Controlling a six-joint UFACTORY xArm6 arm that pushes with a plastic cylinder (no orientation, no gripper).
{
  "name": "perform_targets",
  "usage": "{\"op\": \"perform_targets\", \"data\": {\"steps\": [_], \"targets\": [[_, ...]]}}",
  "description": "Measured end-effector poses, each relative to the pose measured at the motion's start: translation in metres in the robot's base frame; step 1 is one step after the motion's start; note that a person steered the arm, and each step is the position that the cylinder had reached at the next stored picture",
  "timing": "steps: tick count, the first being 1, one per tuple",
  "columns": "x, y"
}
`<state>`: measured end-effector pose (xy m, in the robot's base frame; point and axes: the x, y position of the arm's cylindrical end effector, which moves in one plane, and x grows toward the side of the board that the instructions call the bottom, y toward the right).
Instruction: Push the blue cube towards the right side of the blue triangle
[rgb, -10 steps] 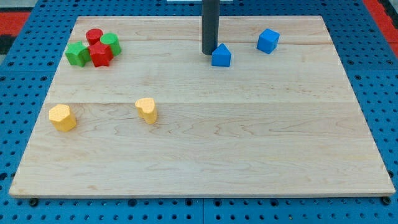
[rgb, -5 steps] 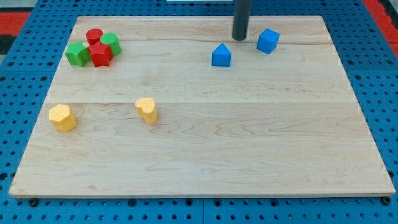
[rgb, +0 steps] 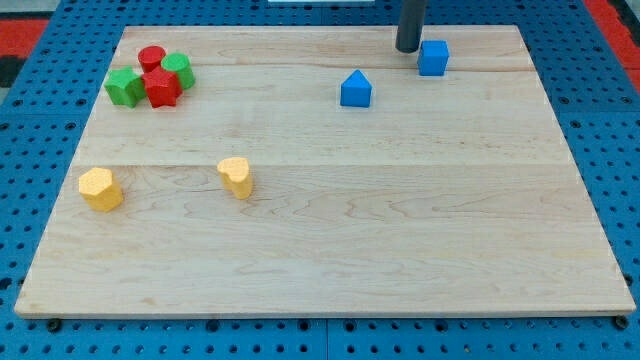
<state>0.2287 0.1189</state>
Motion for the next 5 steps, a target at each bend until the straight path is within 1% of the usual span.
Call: {"op": "perform_targets", "data": {"steps": [1,2,4,5], "targets": [[-0.002,0.039],[0.016,0.068],[0.058,0.069],[0.064,0.067]]}}
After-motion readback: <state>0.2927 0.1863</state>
